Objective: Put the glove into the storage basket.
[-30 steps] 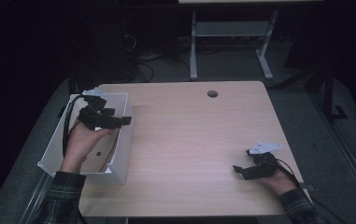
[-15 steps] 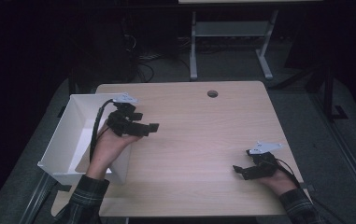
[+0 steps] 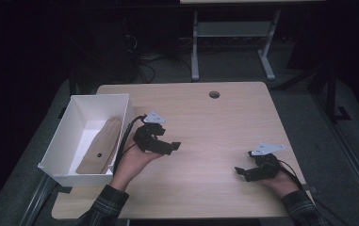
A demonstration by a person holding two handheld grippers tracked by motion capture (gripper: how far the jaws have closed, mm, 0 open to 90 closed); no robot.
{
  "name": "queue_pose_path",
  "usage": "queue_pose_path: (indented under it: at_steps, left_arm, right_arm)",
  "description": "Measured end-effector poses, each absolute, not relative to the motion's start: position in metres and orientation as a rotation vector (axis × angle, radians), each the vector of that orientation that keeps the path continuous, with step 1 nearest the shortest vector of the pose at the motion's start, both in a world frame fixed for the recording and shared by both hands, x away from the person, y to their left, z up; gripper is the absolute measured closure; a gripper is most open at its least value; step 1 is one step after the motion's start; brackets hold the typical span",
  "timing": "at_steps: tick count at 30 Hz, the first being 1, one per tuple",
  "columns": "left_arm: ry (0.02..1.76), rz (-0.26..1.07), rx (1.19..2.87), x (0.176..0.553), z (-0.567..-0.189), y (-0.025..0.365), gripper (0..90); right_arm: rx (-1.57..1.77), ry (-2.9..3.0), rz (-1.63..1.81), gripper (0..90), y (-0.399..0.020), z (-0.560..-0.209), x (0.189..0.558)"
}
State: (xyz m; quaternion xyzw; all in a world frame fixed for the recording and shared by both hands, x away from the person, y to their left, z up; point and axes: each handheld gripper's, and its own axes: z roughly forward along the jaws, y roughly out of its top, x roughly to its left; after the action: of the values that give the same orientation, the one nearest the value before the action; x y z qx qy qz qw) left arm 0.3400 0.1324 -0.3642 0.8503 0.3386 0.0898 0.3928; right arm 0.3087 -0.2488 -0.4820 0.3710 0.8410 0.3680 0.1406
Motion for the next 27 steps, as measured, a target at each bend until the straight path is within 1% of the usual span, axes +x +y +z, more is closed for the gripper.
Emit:
queue_pose_path:
  at_steps: [3,9,12,20,27]
  left_arm:
    - [0.83,0.23,2.171,0.339,-0.375,0.128,19.3]
    - [0.816,0.216,2.186,0.336,-0.396,0.122,18.9]
    - [0.802,0.235,2.211,0.335,-0.408,0.119,18.7]
    - [0.792,0.232,2.245,0.331,-0.433,0.111,18.1]
    - [0.778,0.275,2.283,0.329,-0.454,0.106,17.5]
  right_arm:
    - [1.073,2.43,1.063,12.8,-0.249,-0.482,0.309]
    - [1.073,2.431,1.062,12.8,-0.249,-0.482,0.309]
    - [1.072,2.431,1.062,12.8,-0.249,-0.482,0.309]
    - [1.072,2.431,1.062,12.8,-0.249,-0.482,0.309]
    - [1.07,2.432,1.064,12.8,-0.248,-0.482,0.309]
